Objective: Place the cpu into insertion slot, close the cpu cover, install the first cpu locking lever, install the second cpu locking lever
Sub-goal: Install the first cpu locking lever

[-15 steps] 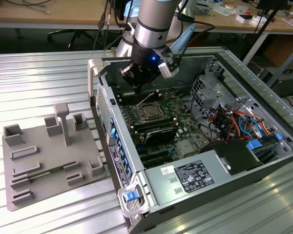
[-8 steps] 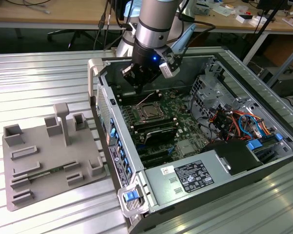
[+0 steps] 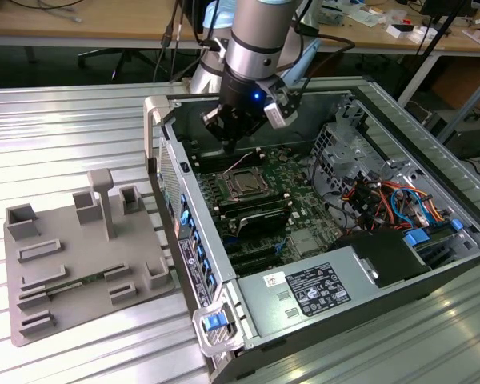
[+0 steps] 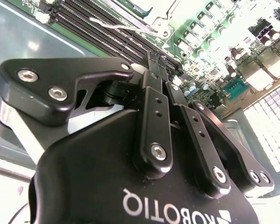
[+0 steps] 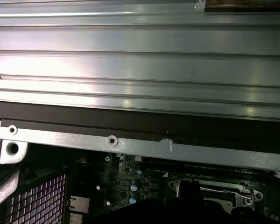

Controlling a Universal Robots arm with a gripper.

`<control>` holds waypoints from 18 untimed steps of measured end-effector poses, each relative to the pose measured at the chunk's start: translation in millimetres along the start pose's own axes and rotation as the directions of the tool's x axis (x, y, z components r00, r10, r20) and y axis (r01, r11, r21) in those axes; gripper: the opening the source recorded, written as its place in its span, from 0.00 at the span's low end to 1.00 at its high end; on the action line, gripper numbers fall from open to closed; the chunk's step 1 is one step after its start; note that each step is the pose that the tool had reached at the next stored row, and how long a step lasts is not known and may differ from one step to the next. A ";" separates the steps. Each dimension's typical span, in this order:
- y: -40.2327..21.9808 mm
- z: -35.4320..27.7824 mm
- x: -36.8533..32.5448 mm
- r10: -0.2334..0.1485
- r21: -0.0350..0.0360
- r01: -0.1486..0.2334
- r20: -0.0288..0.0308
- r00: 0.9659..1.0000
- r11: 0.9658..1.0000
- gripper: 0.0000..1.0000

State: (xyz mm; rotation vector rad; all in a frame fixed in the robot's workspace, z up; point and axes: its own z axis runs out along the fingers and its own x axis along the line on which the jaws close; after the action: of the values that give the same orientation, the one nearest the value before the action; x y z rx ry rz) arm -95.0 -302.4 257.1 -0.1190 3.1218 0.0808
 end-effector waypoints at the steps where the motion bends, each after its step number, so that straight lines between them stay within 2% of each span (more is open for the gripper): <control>1: -0.1 0.7 -0.5 0.000 0.000 0.000 0.000 1.000 1.000 0.11; 10: -0.6 9.0 -1.8 0.000 0.000 0.000 0.000 1.000 1.000 0.11; 13: -0.8 11.3 -2.3 0.000 0.003 0.000 0.000 1.000 1.000 0.11; 14: -0.7 11.9 -2.7 0.000 0.011 0.000 -0.001 1.000 1.000 0.11; 16: -0.6 12.8 -3.1 0.000 0.022 0.000 -0.002 1.000 1.000 0.11; 18: -0.4 14.0 -3.7 0.000 0.030 0.001 -0.002 1.000 1.000 0.11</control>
State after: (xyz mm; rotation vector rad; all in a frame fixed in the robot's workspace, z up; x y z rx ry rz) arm -91.2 -301.8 243.1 -0.1196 3.1239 0.0343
